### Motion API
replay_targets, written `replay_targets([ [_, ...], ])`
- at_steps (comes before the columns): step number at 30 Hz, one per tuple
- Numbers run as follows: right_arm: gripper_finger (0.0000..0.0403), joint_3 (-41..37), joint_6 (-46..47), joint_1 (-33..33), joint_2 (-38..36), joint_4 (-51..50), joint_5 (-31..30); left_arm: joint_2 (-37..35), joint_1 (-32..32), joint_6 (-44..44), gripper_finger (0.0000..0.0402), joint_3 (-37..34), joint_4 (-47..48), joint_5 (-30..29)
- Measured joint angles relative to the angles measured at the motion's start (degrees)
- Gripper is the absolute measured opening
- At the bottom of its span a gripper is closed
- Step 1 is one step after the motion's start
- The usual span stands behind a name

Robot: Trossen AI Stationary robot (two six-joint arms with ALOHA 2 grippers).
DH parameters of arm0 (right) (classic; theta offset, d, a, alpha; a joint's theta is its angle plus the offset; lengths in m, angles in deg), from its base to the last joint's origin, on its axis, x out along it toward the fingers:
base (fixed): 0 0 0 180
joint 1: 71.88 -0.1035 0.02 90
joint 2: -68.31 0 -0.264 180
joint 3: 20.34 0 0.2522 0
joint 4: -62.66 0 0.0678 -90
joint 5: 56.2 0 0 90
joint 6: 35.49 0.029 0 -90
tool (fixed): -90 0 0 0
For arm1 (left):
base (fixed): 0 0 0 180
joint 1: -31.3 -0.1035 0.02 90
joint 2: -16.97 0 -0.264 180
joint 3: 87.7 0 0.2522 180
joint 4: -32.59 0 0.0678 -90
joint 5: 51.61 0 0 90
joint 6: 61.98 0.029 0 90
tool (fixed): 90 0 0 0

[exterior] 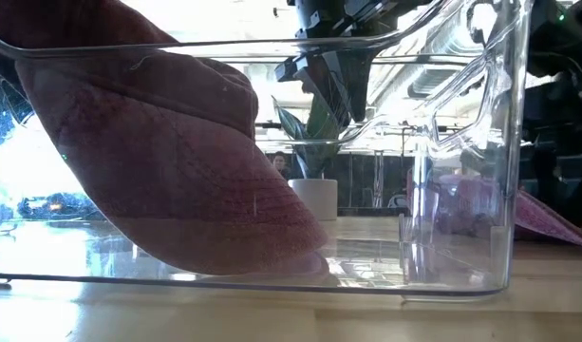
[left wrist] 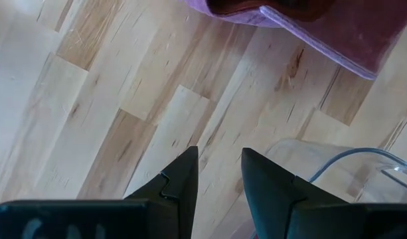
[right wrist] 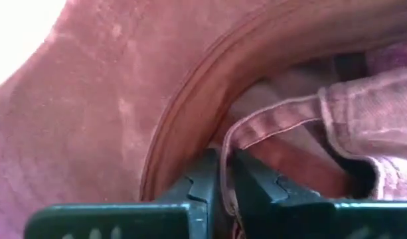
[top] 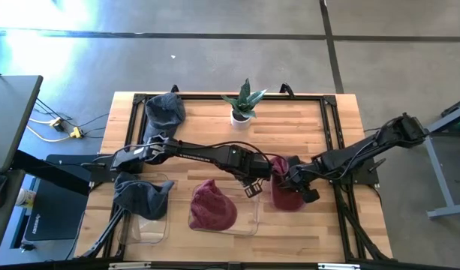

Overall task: Pick & Place hat
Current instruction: Put the red cap into the right transparent bin

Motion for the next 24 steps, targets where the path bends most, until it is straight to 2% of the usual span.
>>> replay_targets([
  [2,0.0045,0.80,0.81,-0.02,-0.29,-0.31,-0.10,0.00,0.00,-0.04,0.0110,0.00,0.02,-0.04],
  [6,0.0006,3.71,2.65,-0.02,-1.75,-3.77,-0.83,0.00,0.00,-0.06,0.0110,0.00,0.04,-0.07],
  [9,0.0006,6.31,4.92,-0.02,-2.87,-7.93,-3.32,0.00,0.00,-0.06,0.0110,0.00,0.11,-0.07],
  [14,0.0002,8.98,11.10,-0.02,-6.42,-10.59,-2.32,0.00,0.00,-0.50,0.0110,-0.02,1.94,-1.28],
  [19,0.0001,7.48,19.48,-2.36,-9.35,-4.92,1.00,0.00,-0.01,-1.70,0.0110,-0.02,5.07,-3.71],
  [24,0.0001,-0.47,25.68,-5.61,-8.42,10.14,2.24,0.00,0.00,-1.83,0.0110,-0.02,3.67,-2.94],
])
